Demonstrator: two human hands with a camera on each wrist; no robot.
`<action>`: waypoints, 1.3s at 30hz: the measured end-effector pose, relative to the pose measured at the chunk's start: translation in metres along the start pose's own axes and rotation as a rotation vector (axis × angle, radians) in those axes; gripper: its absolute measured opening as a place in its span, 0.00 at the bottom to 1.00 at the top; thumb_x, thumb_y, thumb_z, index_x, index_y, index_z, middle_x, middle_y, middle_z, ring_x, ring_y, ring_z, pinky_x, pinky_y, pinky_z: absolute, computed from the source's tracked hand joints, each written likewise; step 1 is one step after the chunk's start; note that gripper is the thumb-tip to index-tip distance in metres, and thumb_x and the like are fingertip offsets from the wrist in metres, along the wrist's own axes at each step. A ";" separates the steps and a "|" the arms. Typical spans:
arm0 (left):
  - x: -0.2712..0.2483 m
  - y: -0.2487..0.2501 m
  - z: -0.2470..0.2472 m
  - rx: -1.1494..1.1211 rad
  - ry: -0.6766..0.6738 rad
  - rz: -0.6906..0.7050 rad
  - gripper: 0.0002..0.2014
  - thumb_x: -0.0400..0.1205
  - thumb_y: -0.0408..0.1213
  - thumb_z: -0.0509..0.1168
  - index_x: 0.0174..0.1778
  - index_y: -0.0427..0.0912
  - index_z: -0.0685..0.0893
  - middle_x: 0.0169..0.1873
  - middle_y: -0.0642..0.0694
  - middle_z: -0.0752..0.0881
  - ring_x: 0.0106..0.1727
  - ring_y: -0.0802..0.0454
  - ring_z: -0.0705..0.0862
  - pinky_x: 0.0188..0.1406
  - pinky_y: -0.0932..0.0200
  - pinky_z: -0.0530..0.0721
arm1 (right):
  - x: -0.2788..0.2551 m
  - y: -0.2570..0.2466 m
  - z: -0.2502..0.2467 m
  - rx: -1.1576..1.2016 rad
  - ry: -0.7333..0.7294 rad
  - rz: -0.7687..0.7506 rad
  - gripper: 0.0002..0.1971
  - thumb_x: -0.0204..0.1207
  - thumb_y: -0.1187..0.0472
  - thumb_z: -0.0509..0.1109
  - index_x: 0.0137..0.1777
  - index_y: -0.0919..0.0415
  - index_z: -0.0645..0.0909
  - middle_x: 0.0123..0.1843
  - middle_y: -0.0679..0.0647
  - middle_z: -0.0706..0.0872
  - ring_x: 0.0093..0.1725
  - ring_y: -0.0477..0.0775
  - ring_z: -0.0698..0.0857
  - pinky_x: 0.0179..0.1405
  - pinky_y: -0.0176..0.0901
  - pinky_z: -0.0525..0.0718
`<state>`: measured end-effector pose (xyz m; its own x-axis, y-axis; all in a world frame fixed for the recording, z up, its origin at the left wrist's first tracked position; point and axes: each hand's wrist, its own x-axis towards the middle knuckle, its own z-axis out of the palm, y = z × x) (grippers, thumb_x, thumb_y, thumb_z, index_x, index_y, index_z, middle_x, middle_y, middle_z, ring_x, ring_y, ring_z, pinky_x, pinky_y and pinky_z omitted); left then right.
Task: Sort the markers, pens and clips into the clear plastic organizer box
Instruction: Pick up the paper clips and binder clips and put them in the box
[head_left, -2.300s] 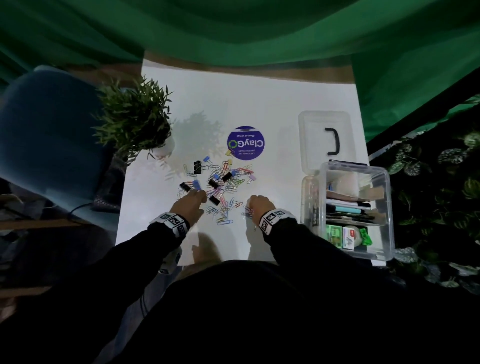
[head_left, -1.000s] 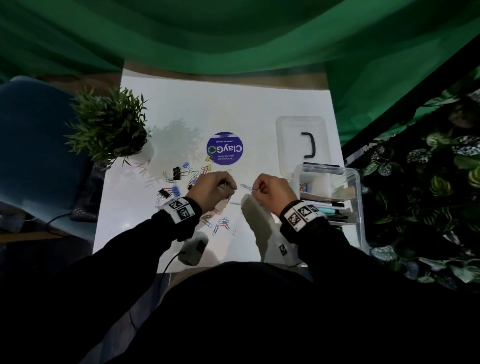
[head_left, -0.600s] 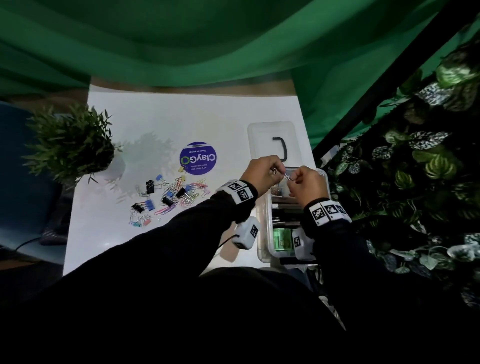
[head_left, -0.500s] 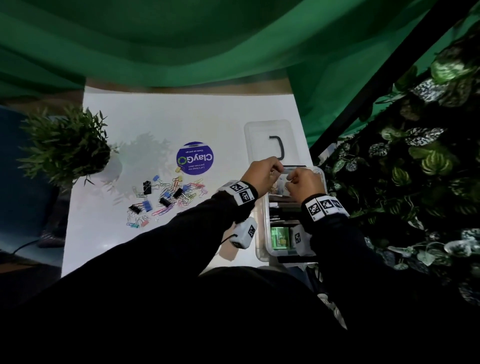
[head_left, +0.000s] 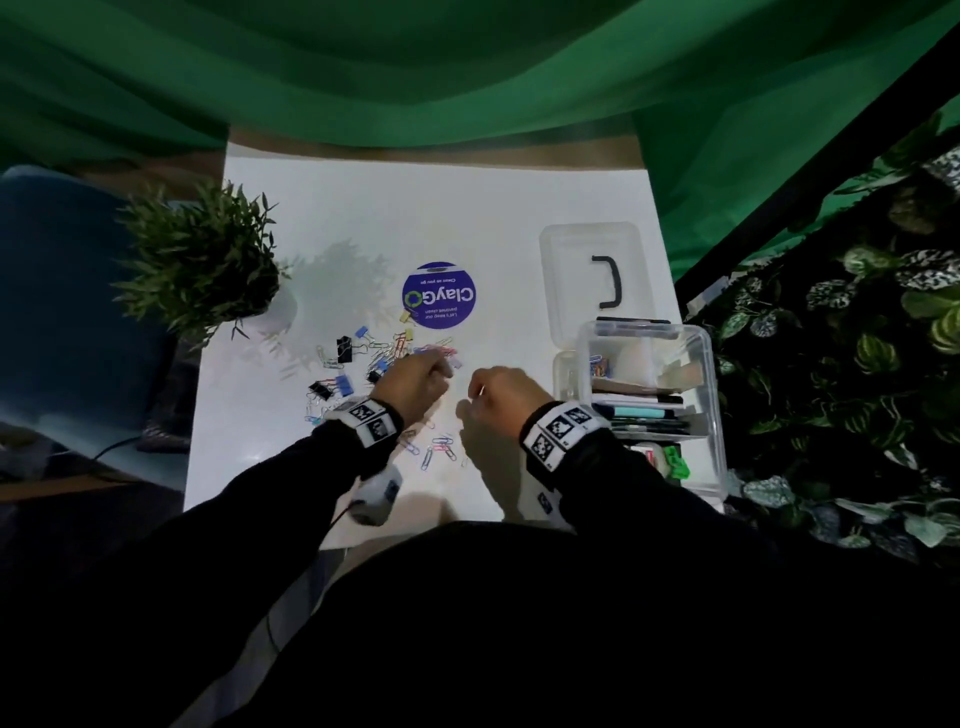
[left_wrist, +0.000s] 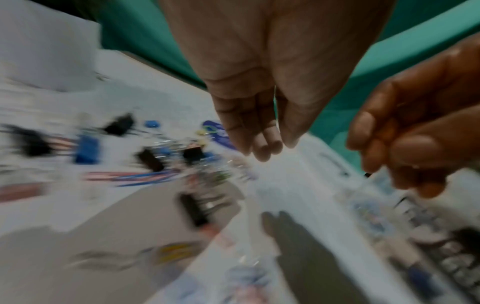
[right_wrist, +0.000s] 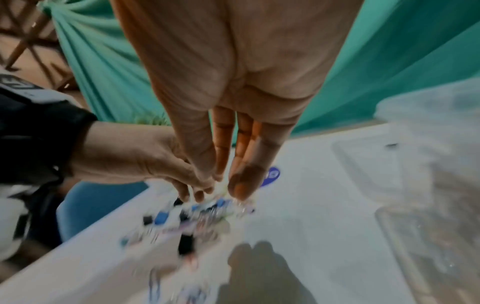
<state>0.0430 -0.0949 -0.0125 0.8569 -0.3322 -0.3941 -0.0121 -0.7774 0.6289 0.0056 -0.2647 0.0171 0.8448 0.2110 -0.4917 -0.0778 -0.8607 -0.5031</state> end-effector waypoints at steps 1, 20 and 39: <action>-0.008 -0.022 -0.001 0.041 -0.026 -0.032 0.03 0.78 0.32 0.65 0.45 0.43 0.81 0.40 0.45 0.87 0.42 0.45 0.86 0.40 0.58 0.80 | 0.004 -0.004 0.013 -0.055 -0.063 -0.013 0.11 0.77 0.57 0.68 0.57 0.60 0.81 0.57 0.61 0.85 0.56 0.63 0.84 0.56 0.50 0.83; -0.010 -0.096 0.022 0.320 0.017 0.010 0.18 0.76 0.39 0.70 0.60 0.40 0.76 0.54 0.37 0.81 0.54 0.36 0.81 0.50 0.44 0.82 | 0.053 -0.015 0.103 -0.181 -0.101 -0.061 0.14 0.76 0.63 0.69 0.61 0.62 0.77 0.57 0.61 0.75 0.55 0.65 0.81 0.47 0.54 0.83; -0.061 -0.192 -0.035 0.236 0.159 -0.159 0.17 0.70 0.26 0.70 0.55 0.38 0.82 0.50 0.35 0.80 0.51 0.33 0.81 0.52 0.47 0.80 | 0.078 -0.078 0.131 -0.370 -0.112 -0.396 0.30 0.76 0.72 0.63 0.80 0.65 0.64 0.81 0.62 0.64 0.79 0.63 0.65 0.74 0.55 0.68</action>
<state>0.0110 0.0932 -0.0860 0.9272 -0.1238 -0.3536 0.0249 -0.9214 0.3879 0.0081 -0.1206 -0.0745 0.7086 0.5820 -0.3989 0.4424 -0.8069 -0.3914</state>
